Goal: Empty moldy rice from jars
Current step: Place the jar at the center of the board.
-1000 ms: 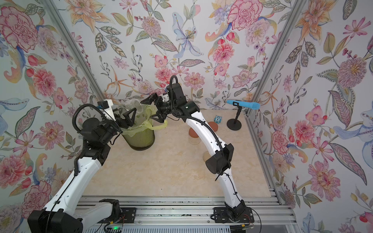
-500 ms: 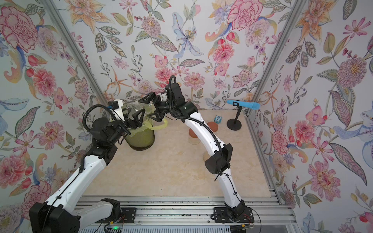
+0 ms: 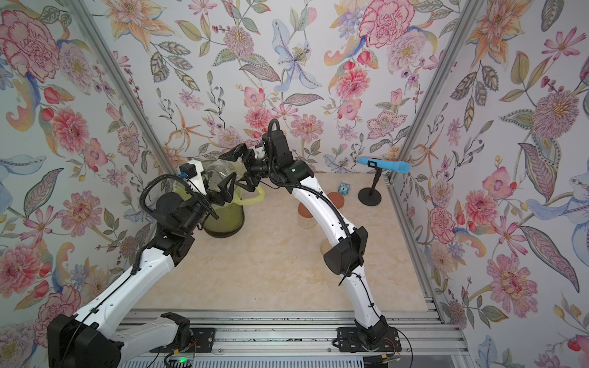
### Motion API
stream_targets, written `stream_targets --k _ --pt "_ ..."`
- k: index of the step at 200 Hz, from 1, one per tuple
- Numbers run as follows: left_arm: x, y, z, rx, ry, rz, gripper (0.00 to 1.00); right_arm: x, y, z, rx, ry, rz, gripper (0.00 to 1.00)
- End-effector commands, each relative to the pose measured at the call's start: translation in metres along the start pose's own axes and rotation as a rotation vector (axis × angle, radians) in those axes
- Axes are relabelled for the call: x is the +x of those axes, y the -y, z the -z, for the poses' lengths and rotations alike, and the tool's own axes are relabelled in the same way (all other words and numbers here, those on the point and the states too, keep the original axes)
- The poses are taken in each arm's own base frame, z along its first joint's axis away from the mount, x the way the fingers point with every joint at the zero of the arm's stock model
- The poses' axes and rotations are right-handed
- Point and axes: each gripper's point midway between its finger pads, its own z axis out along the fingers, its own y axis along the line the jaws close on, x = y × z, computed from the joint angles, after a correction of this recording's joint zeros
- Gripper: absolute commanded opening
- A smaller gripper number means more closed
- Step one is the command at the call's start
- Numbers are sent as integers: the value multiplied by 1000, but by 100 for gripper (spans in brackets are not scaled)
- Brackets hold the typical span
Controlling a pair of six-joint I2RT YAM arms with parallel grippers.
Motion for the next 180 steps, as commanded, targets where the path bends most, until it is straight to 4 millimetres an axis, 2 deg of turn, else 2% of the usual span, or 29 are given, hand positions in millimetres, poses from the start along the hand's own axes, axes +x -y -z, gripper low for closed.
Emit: stream_targets --k 1,50,69,94,126,136,152,163,180 --pt "-10 9 -1 20 58 -34 0 8 -17 -1 -57 -36 22 100" --pt "2 13 -6 35 30 -25 0 8 -16 1 -53 -34 29 100" --pt "5 13 -6 36 26 -21 0 8 -14 2 -50 -33 30 95" --pt "7 15 -8 45 21 -16 0 5 -12 3 -46 -28 40 81" --pt "9 16 -11 53 13 -10 1 2 -11 5 -45 -23 70 50" --pt "9 16 -11 55 14 -10 7 1 -10 5 -42 -22 72 41" --pt "8 17 -10 59 14 -10 29 -1 -8 6 -39 -19 85 30" --pt "6 18 -9 63 18 -10 46 -2 -8 7 -38 -15 98 26" --pt "3 19 -7 64 20 -15 63 -6 -7 10 -35 -4 128 22"
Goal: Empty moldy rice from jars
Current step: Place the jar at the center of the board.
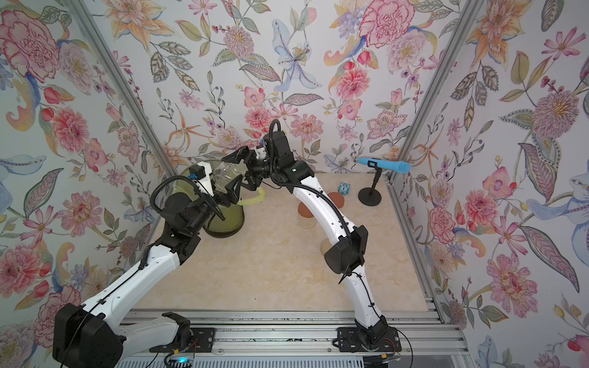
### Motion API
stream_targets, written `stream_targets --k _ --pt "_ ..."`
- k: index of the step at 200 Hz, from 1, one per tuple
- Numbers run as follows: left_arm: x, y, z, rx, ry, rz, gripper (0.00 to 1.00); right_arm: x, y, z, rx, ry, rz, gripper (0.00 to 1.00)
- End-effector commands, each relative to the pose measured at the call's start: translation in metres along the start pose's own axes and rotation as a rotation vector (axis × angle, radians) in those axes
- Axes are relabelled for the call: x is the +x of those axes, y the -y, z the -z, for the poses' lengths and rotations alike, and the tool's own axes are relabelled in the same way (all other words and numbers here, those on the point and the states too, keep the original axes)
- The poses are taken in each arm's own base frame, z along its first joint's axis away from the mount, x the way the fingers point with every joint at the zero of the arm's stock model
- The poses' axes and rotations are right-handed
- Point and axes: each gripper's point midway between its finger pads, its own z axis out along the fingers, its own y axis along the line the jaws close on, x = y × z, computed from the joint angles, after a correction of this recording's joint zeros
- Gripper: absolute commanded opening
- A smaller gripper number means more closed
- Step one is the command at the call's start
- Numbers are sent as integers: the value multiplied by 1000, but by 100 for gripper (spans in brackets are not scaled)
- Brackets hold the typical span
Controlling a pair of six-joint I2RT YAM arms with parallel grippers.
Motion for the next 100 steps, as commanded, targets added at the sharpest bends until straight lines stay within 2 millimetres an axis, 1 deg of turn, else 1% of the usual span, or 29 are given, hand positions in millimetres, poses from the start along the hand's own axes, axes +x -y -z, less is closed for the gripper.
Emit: stream_targets --k 1,10,24,32,41,45,47,50,73,100 --pt "-16 13 3 46 45 -2 64 2 -16 9 -47 -6 103 22" --pt "-18 13 4 47 45 -5 74 -1 -15 13 -42 4 118 20" --pt "-22 14 6 47 48 -11 85 -6 -11 17 -30 21 140 17" --pt "-24 14 7 47 48 -14 92 -8 -9 19 -23 26 153 17" --pt "-28 15 9 48 50 -21 99 -6 -7 20 -17 27 168 16" --pt "-29 16 9 50 50 -22 100 -6 -7 20 -16 28 176 16" --pt "-30 15 10 49 52 -23 100 -17 -5 27 -14 50 175 16" --pt "-31 16 10 49 52 -25 100 -22 -4 31 -11 60 181 16" --pt "-37 18 15 59 50 -34 100 -27 0 37 12 81 218 16" --pt "-43 20 22 64 40 -51 100 -31 11 43 53 96 252 16"
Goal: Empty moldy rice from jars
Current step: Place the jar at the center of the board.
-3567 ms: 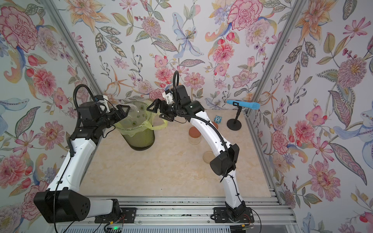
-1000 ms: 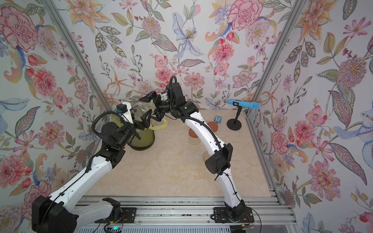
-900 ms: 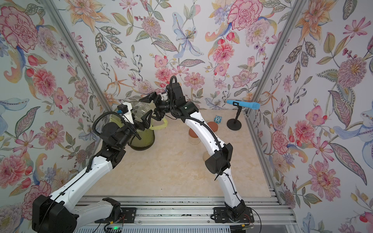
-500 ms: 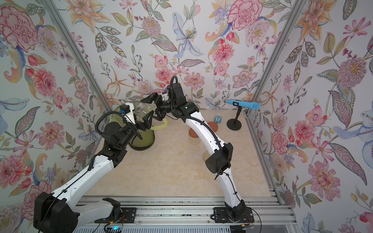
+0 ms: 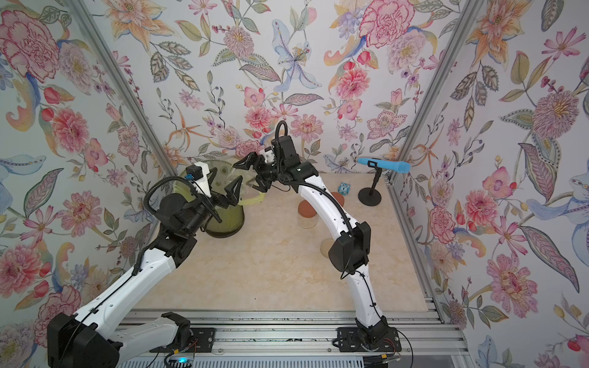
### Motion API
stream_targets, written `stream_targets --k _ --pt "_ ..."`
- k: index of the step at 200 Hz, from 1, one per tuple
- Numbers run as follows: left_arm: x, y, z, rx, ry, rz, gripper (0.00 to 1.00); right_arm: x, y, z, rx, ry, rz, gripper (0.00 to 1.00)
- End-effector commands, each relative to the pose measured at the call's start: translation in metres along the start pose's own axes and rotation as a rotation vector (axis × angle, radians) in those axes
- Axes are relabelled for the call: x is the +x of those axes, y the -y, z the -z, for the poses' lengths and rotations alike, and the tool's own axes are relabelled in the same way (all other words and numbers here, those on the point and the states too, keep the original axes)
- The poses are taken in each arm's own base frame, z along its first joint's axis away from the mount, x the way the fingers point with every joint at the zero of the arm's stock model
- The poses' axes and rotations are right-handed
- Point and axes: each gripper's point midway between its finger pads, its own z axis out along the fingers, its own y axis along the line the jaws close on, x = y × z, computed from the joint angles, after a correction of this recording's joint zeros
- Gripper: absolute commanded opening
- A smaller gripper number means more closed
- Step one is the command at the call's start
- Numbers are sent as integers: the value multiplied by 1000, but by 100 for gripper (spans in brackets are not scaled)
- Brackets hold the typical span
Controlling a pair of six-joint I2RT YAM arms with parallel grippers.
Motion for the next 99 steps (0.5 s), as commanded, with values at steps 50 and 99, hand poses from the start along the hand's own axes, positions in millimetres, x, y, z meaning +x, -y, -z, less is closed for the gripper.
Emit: stream_targets --k 50,99 --pt "-24 11 23 22 -7 -61 100 11 -21 39 38 66 258 16" --pt "-18 11 38 14 -62 -54 100 28 -7 44 113 74 357 17"
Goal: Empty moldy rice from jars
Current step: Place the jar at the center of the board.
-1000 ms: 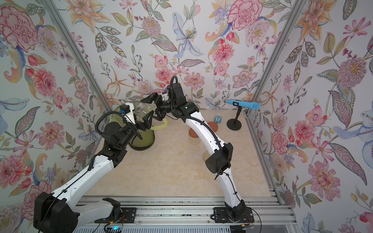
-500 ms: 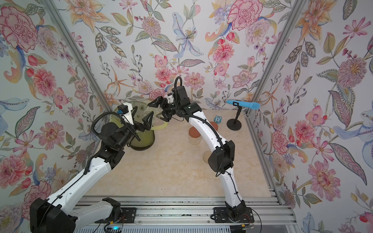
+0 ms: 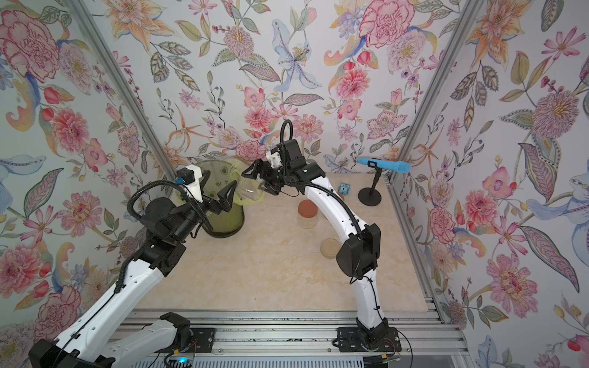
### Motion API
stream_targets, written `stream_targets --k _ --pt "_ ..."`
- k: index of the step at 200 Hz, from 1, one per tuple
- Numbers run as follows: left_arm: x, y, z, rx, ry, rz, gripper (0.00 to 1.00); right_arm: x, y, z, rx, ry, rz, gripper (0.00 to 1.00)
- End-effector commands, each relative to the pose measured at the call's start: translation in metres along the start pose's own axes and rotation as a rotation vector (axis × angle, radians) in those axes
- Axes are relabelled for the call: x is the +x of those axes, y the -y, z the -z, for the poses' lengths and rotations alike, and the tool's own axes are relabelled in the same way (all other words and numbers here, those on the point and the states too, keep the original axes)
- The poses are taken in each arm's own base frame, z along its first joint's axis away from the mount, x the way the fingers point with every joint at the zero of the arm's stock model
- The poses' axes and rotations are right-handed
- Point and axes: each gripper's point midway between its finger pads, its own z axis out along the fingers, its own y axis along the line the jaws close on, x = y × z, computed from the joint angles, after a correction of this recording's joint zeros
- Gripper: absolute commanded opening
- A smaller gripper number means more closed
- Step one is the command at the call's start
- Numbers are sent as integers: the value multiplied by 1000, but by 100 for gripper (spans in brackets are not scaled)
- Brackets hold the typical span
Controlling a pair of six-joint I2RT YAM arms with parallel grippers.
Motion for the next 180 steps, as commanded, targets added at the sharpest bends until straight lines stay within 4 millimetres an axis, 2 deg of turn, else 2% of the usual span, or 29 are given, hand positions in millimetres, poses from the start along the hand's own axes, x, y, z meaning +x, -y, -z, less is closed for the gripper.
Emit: stream_targets --k 1,26,28,32,65,137,180 --pt "-7 5 11 12 -14 -15 100 5 -30 27 -24 56 150 17" --pt "-1 7 20 14 -47 -15 100 12 -22 29 18 68 203 17" --pt "-1 7 21 15 -49 -15 100 21 -27 25 13 53 217 18" --pt "0 7 22 16 -56 -15 100 26 -28 23 18 47 229 18" --pt "9 9 36 21 -96 -6 100 45 -25 20 75 56 321 18" --pt "41 11 70 14 -163 74 100 90 3 -1 207 51 486 16" --pt "56 9 92 -11 -191 100 100 105 16 -14 222 74 521 16"
